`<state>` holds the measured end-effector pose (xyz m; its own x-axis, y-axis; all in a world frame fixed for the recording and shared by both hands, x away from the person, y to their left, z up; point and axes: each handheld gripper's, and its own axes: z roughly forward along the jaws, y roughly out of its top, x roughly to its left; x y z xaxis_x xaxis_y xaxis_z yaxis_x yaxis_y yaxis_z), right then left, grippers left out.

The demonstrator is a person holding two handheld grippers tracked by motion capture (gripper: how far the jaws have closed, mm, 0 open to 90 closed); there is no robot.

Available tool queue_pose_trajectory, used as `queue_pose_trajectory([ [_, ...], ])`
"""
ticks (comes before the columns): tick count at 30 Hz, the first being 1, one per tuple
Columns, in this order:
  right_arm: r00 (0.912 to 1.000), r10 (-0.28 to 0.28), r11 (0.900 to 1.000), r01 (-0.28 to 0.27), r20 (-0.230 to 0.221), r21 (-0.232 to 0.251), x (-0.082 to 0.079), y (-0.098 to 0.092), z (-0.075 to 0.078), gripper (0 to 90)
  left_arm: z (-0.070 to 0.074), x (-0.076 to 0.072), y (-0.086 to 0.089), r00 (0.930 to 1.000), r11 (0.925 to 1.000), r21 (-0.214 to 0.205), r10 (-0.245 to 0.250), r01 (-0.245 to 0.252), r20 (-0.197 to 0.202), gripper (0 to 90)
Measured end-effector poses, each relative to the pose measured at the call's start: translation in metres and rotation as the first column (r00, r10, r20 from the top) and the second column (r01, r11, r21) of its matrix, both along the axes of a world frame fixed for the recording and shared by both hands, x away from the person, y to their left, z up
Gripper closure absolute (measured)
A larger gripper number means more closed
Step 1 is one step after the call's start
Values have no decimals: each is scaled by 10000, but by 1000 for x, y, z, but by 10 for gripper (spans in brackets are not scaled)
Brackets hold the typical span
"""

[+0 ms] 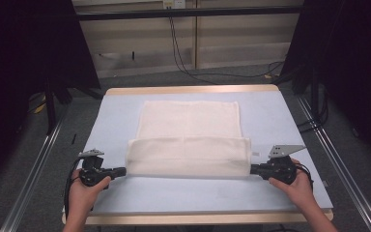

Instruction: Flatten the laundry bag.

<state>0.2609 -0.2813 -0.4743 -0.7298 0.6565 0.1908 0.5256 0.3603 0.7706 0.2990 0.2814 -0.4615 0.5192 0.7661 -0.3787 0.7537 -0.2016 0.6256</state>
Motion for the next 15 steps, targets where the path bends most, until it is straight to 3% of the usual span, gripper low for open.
queue_pose_trajectory([
  [8, 10000, 3, 10000, -3, -15, -1, 0, 0, 0, 857, 4, 14, 4, 9977, 9979, 162, 625, -630, 263, 833],
  [10, 10000, -6, 10000, 6, 8, -13, 1, 0, 0, 857, 3, 18, 1, 9969, 9972, -11, 746, -746, 267, 824],
  [12, 10000, -20, 10000, 20, -16, -10, 1, 0, 0, 856, 2, 22, -2, 9972, 9973, -260, 688, -681, 275, 810],
  [15, 10000, -19, 10000, 19, -48, 0, 0, 0, 0, 856, 1, 23, -9, 9991, 9994, -134, 319, -315, 268, 805],
])
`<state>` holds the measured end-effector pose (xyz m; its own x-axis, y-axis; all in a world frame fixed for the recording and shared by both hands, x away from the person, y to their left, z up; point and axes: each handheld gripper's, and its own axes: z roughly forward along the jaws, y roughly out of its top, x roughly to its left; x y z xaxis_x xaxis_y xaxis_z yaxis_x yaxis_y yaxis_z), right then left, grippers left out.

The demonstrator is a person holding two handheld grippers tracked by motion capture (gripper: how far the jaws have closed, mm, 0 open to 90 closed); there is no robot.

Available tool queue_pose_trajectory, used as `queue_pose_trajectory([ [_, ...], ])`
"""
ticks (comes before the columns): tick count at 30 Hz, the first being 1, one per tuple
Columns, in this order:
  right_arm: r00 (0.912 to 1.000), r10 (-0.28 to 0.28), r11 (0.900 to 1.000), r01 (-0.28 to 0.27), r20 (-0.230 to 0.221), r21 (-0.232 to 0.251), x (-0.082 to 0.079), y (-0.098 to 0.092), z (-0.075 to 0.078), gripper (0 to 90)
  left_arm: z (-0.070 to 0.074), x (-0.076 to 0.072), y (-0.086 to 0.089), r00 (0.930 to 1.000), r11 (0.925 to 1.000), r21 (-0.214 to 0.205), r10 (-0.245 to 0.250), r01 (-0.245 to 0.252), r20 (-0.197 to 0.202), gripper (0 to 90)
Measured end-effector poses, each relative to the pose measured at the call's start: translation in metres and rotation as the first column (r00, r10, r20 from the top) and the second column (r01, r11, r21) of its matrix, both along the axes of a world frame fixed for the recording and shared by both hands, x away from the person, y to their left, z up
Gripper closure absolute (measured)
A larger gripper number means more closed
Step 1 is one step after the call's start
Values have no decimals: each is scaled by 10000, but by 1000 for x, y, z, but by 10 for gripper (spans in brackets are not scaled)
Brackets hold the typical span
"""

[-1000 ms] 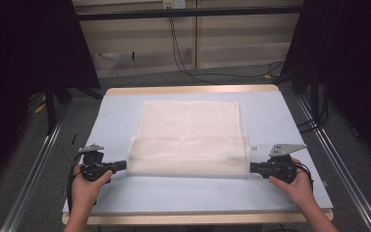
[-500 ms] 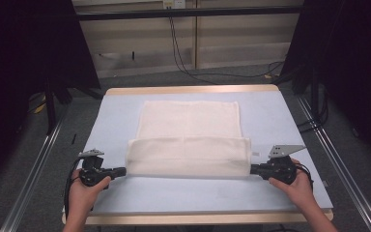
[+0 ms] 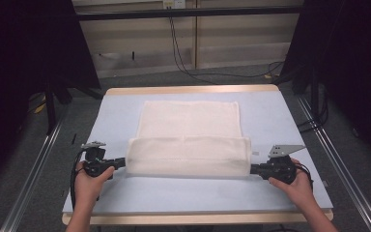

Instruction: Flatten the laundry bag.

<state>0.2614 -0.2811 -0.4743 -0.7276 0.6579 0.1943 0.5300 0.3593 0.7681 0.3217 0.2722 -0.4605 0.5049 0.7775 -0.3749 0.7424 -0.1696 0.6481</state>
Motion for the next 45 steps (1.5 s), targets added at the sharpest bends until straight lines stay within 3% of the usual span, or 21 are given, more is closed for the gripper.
queue_pose_trajectory([
  [3, 10000, 36, 10000, -36, 39, -18, 0, 0, 0, 854, -1, -2, -2, 9994, 9991, 278, -332, 332, -9, 799],
  [8, 10000, 69, 10000, -69, 34, -17, -1, 0, 0, 853, -2, -9, 1, 9982, 9981, 206, -569, 573, -187, 798],
  [15, 9999, 154, 9999, -154, -48, 25, -1, 2, 0, 839, -5, -13, 2, 9973, 9976, 301, -608, 620, -404, 781],
  [18, 9999, 120, 9999, -120, -85, -2, -1, 2, 0, 805, -6, -14, -1, 9974, 9964, 562, -612, 633, -387, 746],
  [22, 9993, -240, 9997, 239, -300, -65, -1, 4, 0, 738, -6, -14, -5, 9985, 9933, 1032, -492, 515, -241, 672],
  [24, 9981, -494, 9987, 488, -370, -163, -1, 6, 0, 714, -6, -13, -6, 9985, 9883, 1427, -520, 539, -172, 611],
  [28, 9938, -973, 9942, 945, -546, -514, 0, 12, -2, 649, -8, -14, -10, 9986, 9873, 1502, -503, 517, -128, 544],
  [32, 9895, -1153, 9919, 1100, -866, -637, 2, 13, -4, 638, -10, -15, -12, 9987, 9877, 1477, -515, 510, -7, 507],
  [34, 9899, -1042, 9934, 990, -964, -578, 2, 14, -5, 642, -11, -16, -13, 9988, 9891, 1411, -452, 424, 166, 505],
  [36, 9897, -1033, 9932, 973, -996, -633, 2, 15, -6, 646, -10, -16, -13, 9980, 9865, 1529, -616, 585, 152, 514],
  [37, 9899, -995, 9931, 924, -1008, -725, 2, 16, -6, 657, -10, -17, -15, 9979, 9896, 1290, -646, 638, 20, 534],
  [40, 9886, -1069, 9918, 986, -1056, -816, 2, 18, -5, 669, -11, -17, -17, 9969, 9889, 1256, -791, 789, -38, 560],
  [41, 9891, -1008, 9919, 916, -1070, -876, 2, 18, -5, 723, -9, -18, -19, 9952, 9833, 1538, -972, 971, -71, 584],
  [45, 9896, -856, 9928, 749, -1158, -937, 2, 21, -4, 805, -10, -19, -23, 9976, 9823, 1749, -686, 668, 45, 680],
])
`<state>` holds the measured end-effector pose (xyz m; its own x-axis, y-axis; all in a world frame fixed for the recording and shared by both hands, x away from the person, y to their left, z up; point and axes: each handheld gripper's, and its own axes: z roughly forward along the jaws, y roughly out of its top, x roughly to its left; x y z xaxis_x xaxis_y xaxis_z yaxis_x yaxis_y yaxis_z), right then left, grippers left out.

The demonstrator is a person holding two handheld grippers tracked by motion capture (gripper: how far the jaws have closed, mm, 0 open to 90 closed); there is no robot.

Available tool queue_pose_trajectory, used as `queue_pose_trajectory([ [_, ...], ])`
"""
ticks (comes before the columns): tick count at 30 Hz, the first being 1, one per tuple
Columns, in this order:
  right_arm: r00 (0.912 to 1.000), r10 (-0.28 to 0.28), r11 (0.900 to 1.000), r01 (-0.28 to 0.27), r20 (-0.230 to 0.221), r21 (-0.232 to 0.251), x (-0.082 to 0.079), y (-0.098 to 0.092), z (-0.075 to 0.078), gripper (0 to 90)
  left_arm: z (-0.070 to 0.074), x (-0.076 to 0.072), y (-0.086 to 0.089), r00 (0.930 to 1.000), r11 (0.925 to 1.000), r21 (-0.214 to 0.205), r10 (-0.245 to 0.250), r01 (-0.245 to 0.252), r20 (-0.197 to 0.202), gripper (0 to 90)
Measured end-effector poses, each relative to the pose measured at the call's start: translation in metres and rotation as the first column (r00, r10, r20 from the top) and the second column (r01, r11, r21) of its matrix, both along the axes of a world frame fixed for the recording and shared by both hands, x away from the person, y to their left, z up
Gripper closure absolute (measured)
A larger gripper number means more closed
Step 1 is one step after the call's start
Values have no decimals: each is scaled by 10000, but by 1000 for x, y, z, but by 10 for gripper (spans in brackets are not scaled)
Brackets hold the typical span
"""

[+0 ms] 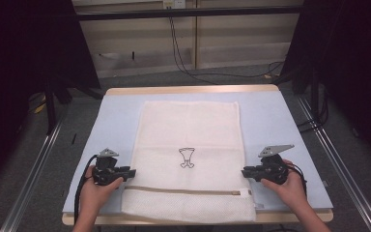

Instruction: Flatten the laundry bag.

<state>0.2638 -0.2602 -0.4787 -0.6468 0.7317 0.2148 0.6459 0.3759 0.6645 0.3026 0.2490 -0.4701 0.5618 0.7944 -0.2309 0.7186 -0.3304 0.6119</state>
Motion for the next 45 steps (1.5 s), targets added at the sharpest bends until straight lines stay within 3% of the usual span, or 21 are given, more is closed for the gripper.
queue_pose_trajectory([
  [4, 10000, 9, 10000, -9, -60, 13, 2, 1, 1, 851, 1, 0, -1, 9998, 9996, 182, 212, -211, -56, 760],
  [6, 10000, 19, 10000, -19, -42, -7, 3, 2, 2, 860, 0, 1, -1, 9991, 9993, -41, 376, -377, -181, 805],
  [7, 10000, 30, 10000, -30, -29, -60, 4, 3, 3, 863, 1, 2, 0, 9993, 9996, 55, 266, -265, -275, 827],
  [11, 9999, 43, 9998, -41, 122, -217, 7, 4, 4, 868, 0, 4, -1, 9989, 9992, -154, 365, -369, -309, 850],
  [15, 9999, -11, 9998, 14, 155, -204, 10, 3, 4, 868, 0, 6, 2, 9989, 9992, -224, 327, -334, -325, 856],
  [22, 9977, -461, 9982, 479, 487, -369, 21, 2, 4, 867, -3, 15, -2, 9973, 9963, -471, 714, -722, -197, 856],
  [31, 9954, -579, 9975, 608, 759, -371, 28, 2, 1, 864, -1, 18, -7, 9977, 9978, 109, 652, -654, 159, 855],
  [42, 9927, -623, 9971, 664, 1032, -365, 28, 0, 3, 862, -2, 20, -3, 9974, 9970, -266, 720, -720, -23, 855],
  [45, 9906, -685, 9969, 724, 1183, -292, 27, -1, 5, 862, -3, 20, -5, 9963, 9960, -291, 847, -842, 158, 855],
])
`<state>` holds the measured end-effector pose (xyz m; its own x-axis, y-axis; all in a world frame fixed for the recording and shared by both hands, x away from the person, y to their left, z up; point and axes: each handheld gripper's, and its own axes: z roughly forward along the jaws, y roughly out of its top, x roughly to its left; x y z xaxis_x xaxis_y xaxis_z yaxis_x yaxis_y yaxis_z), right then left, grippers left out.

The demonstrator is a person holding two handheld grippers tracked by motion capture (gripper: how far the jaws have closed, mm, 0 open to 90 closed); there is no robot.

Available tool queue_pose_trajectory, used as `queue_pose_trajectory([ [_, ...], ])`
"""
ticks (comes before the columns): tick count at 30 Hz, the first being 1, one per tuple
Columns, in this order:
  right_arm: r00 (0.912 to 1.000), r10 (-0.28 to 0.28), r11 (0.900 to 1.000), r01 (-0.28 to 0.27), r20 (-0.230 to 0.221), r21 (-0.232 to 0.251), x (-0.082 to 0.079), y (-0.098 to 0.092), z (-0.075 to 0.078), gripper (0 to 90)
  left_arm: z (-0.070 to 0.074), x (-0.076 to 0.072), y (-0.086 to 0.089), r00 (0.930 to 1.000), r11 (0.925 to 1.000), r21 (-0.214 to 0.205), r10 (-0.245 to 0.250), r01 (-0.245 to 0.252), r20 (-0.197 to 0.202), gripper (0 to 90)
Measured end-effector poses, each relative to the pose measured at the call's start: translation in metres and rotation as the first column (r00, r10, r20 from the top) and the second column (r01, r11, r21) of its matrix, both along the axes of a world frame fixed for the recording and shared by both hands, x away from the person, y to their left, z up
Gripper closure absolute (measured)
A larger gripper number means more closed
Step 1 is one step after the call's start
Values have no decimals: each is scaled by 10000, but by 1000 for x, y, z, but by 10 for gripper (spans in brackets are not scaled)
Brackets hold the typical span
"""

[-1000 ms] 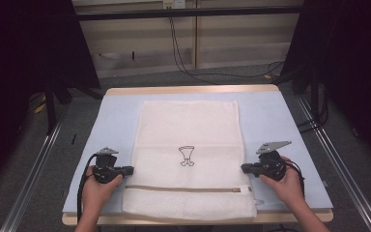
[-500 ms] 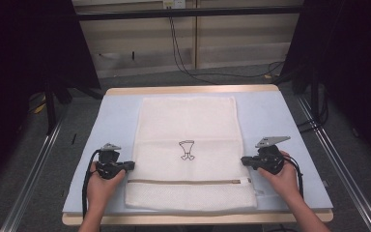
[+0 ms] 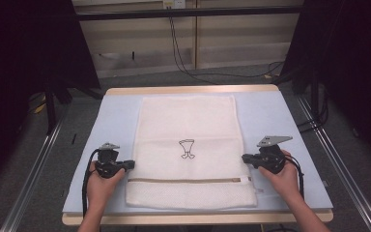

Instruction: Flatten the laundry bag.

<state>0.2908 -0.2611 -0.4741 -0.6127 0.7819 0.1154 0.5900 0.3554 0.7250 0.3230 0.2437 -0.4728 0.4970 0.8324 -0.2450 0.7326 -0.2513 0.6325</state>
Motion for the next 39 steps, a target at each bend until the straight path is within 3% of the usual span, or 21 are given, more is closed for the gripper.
queue_pose_trajectory([
  [14, 9995, 134, 9994, -124, 297, -326, 3, 2, -3, 859, 1, 0, 1, 9999, 10000, 3, 56, -56, -89, 836],
  [23, 9995, 174, 9997, -170, 250, -153, 3, 1, -5, 858, 2, 1, 2, 9999, 9999, 141, -5, 7, -152, 851],
  [26, 9998, 60, 9998, -63, 187, 170, 2, -2, -4, 818, 2, 0, 4, 9997, 9997, -93, 242, -242, -78, 778],
  [29, 9991, -104, 9994, 90, 401, 340, -3, -6, -1, 768, 5, -1, 5, 10000, 10000, -51, 79, -79, -51, 736],
  [33, 9984, 28, 9983, -61, 562, 587, -9, -10, 0, 756, 10, -1, 4, 9997, 9999, 33, 168, -168, 195, 702],
  [39, 9962, 142, 9969, -208, 855, 764, -15, -12, 4, 753, 13, -5, 4, 9991, 9999, -114, 35, -30, 423, 536],
])
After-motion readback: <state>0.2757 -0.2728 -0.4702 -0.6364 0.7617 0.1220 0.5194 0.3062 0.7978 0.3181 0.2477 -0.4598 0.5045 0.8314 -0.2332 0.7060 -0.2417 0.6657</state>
